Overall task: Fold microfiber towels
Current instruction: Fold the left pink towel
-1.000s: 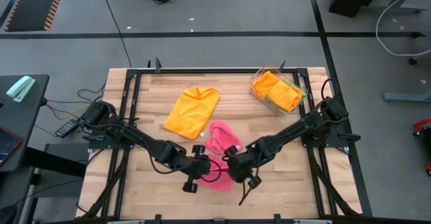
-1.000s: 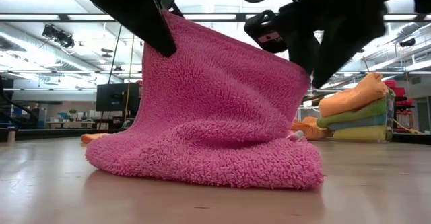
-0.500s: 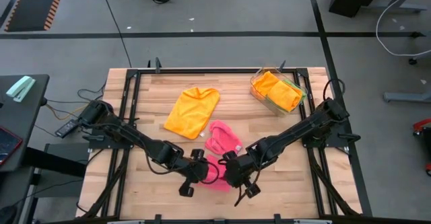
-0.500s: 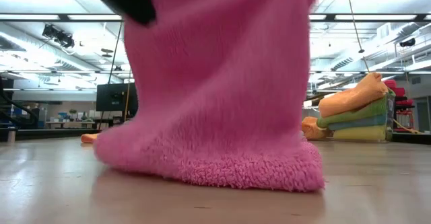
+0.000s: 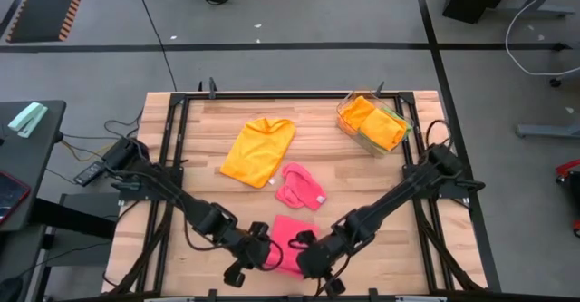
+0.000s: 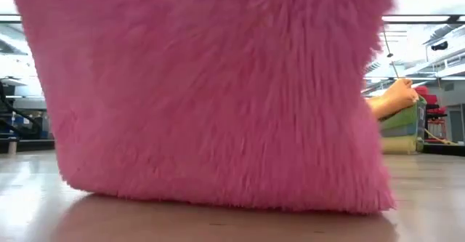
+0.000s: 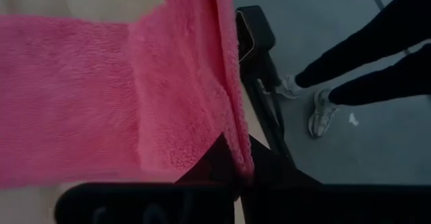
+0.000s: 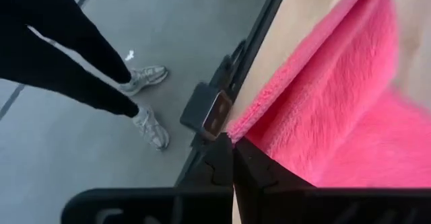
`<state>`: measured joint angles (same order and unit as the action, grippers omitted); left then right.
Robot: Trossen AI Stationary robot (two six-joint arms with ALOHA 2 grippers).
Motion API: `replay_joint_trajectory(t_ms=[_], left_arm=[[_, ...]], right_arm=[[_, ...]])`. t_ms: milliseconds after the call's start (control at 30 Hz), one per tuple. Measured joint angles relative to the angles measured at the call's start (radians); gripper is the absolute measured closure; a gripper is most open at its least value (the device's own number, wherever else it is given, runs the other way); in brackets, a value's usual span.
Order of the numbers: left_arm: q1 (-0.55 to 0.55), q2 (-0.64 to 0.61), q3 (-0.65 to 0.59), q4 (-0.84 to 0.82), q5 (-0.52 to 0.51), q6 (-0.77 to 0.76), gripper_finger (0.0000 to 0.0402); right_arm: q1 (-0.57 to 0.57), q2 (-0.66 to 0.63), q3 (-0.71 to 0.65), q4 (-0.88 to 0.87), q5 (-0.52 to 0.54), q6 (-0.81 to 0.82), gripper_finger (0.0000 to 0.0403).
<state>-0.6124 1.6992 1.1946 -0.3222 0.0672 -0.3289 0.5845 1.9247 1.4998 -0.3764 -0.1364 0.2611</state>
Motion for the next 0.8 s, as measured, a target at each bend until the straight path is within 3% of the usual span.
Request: replay_joint_trajectory(t_ms=[300, 533, 800], left_arm=[[-0.042, 0.073, -0.002, 0.067, -0.056, -0.053, 0.0380], [0.038, 0.074, -0.002, 0.056, -0.075, -0.026, 0.0394], [0.125, 0.074, -0.002, 0.031, -0.076, 0.011, 0.0377]], right_arm=[[0.012, 0.037, -0.002, -0.014, 0.011, 0.064, 0.0401], [-0.027, 0.017, -0.002, -0.160, 0.003, 0.008, 0.0401], [-0.079, -0.009, -0.002, -0.301, 0.009, -0.092, 0.0402]])
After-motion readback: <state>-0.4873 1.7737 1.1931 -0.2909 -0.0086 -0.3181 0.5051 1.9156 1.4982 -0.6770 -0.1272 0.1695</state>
